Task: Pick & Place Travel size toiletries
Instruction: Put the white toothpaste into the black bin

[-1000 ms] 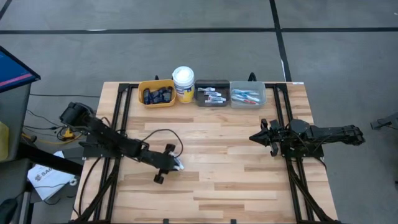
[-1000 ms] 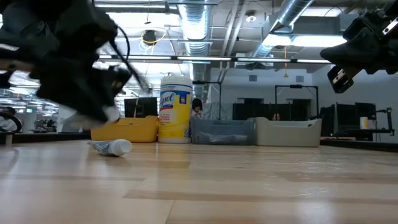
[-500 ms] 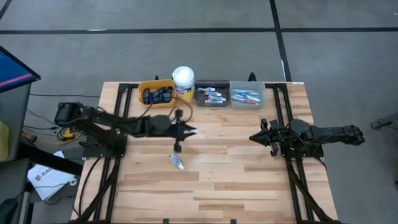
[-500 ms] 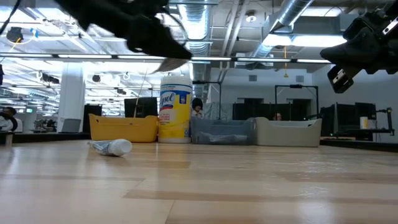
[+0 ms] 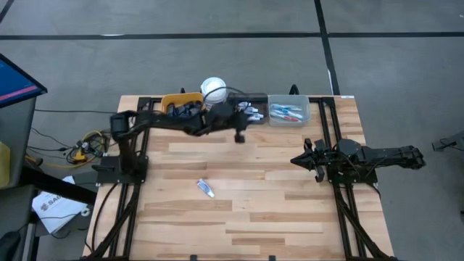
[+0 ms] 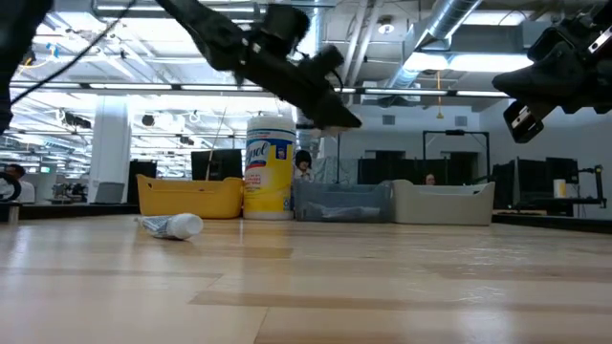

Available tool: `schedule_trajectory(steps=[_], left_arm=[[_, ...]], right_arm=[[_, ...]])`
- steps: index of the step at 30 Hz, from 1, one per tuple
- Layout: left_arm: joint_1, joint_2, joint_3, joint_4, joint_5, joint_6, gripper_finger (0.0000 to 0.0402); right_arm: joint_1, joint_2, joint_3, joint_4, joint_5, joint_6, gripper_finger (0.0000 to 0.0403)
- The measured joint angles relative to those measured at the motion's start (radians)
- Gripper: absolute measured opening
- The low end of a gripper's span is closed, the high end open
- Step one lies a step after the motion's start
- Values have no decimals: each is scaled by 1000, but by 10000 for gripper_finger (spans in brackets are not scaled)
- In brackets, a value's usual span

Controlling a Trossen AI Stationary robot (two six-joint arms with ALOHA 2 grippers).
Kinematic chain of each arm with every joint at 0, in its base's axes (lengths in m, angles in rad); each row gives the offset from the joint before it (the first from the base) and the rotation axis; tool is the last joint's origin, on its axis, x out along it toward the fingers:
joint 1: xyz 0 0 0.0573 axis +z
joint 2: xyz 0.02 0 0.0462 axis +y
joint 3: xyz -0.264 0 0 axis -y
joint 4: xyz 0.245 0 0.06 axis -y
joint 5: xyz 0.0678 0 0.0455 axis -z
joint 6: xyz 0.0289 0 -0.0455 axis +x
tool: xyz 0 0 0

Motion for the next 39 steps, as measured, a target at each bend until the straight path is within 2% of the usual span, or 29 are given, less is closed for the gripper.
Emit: schedule_trajectory(steps=[7,14,23,27,32,36,39], left_arm=[[80,147,135,16,0,-64,74],[104,214,150,19,1,-116,74],[131,229,150,21,1,-184,80],[134,227,150,22,0,-186,117],[132,221,150,15,16,-186,197],[103,134,149,-81,24,-158,254],[64,17,148,-224,148,-110,273]], right_arm=[[0,0,0,0,0,0,5],[0,0,0,0,-2,0,5],[0,0,0,0,-2,0,5],[0,0,0,0,-2,0,5],[0,0,0,0,-2,0,5],[0,0,0,0,-2,0,5],[0,0,0,0,-2,0,5]])
